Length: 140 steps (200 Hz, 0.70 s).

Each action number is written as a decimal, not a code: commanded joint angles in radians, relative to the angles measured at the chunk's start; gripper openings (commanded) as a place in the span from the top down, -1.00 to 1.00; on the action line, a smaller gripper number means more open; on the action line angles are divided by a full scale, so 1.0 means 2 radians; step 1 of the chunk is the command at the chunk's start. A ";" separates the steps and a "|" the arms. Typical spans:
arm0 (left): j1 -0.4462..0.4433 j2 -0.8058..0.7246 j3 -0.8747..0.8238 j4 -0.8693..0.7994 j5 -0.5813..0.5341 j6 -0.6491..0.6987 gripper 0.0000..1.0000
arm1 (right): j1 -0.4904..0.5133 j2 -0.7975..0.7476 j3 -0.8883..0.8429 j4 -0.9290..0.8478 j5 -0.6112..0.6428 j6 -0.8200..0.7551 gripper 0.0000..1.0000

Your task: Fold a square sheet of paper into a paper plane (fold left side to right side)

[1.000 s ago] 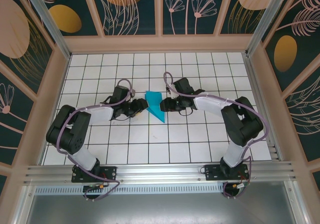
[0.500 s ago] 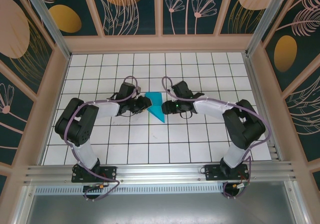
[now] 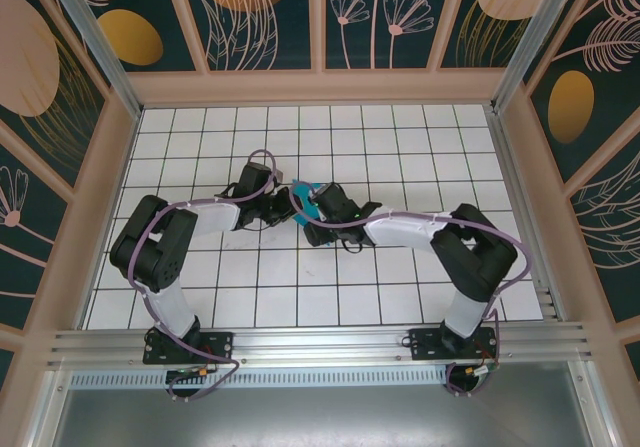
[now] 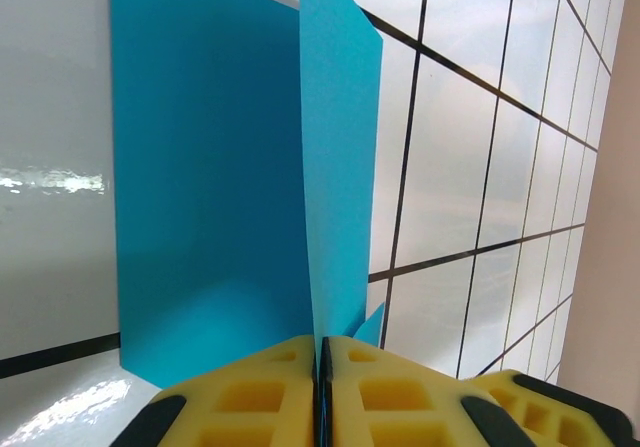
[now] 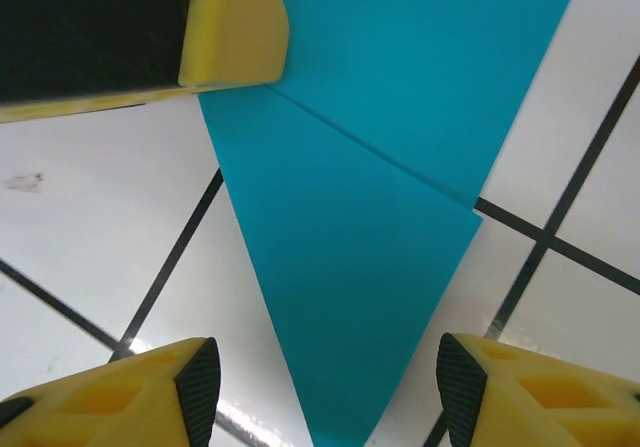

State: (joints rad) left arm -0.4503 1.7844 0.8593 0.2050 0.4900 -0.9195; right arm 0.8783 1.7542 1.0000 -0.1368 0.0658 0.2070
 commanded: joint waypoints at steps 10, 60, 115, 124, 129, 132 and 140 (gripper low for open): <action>-0.003 -0.010 0.015 -0.009 0.004 -0.005 0.76 | 0.013 0.024 0.025 0.008 0.032 -0.018 -0.24; -0.004 -0.009 0.019 -0.013 0.008 -0.004 0.76 | 0.017 0.049 0.037 0.007 0.042 -0.019 -0.17; -0.004 -0.012 0.022 -0.019 0.006 0.000 0.75 | 0.016 0.057 0.037 0.008 0.049 -0.014 0.04; -0.004 -0.013 0.022 -0.020 0.005 0.001 0.75 | 0.016 0.058 0.037 0.009 0.049 -0.013 0.09; -0.005 -0.013 0.022 -0.021 0.005 0.001 0.74 | 0.016 0.058 0.036 0.009 0.048 -0.012 0.11; -0.004 -0.013 0.022 -0.022 0.005 0.001 0.74 | 0.015 0.058 0.036 0.009 0.048 -0.012 0.12; -0.004 -0.014 0.022 -0.024 0.004 0.003 0.72 | 0.016 0.058 0.036 0.010 0.046 -0.011 0.16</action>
State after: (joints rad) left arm -0.4530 1.7840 0.8810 0.1825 0.4904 -0.9192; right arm 0.9051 1.8507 1.0451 -0.1299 0.1421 0.1825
